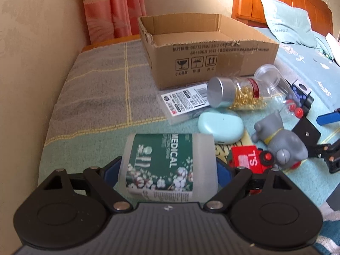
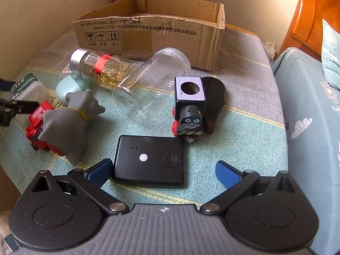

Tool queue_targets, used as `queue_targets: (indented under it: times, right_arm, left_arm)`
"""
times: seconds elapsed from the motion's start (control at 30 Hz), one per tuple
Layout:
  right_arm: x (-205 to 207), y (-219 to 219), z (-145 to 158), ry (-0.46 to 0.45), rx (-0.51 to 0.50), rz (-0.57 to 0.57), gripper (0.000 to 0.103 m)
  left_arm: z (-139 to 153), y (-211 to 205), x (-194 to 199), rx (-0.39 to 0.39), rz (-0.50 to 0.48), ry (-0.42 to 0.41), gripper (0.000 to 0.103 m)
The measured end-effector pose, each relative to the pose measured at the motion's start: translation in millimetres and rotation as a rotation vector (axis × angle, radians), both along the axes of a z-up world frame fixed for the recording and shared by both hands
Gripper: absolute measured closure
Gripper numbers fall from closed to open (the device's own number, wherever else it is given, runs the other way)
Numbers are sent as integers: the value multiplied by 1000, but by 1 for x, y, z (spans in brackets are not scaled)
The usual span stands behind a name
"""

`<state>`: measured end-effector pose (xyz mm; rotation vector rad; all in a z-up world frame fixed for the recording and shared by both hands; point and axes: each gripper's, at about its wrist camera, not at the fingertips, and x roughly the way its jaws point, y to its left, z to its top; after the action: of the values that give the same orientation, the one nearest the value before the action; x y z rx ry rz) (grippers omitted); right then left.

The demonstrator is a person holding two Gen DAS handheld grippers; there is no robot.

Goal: Organize rigid objects
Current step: 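Reach the left tool to the white MEDICAL tub while the right tool approaches the black pad, then close the left tool on the white tub while the right tool grasps the black pad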

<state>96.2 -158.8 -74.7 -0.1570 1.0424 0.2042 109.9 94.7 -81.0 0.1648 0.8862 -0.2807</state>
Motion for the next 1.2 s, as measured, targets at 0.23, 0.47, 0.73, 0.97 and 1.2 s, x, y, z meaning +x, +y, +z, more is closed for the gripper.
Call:
queue_targets:
  times: [0.23, 0.47, 0.73, 0.97, 1.2]
  right_arm:
    - [-6, 8, -1, -28, 7, 28, 0]
    - [-8, 22, 3, -42, 16, 76, 15]
    - [-5, 21, 4, -51, 14, 78, 21]
    - [-7, 23, 5, -52, 14, 84, 29]
    - [-7, 26, 7, -49, -9, 87, 29]
  left_arm:
    - [-1, 0, 2, -6, 56, -4, 15]
    - [-1, -1, 3, -5, 63, -6, 15]
    - [1, -1, 4, -1, 62, -14, 15]
    - [4, -2, 2, 8, 60, -26, 15]
    - [6, -2, 2, 7, 59, -17, 19]
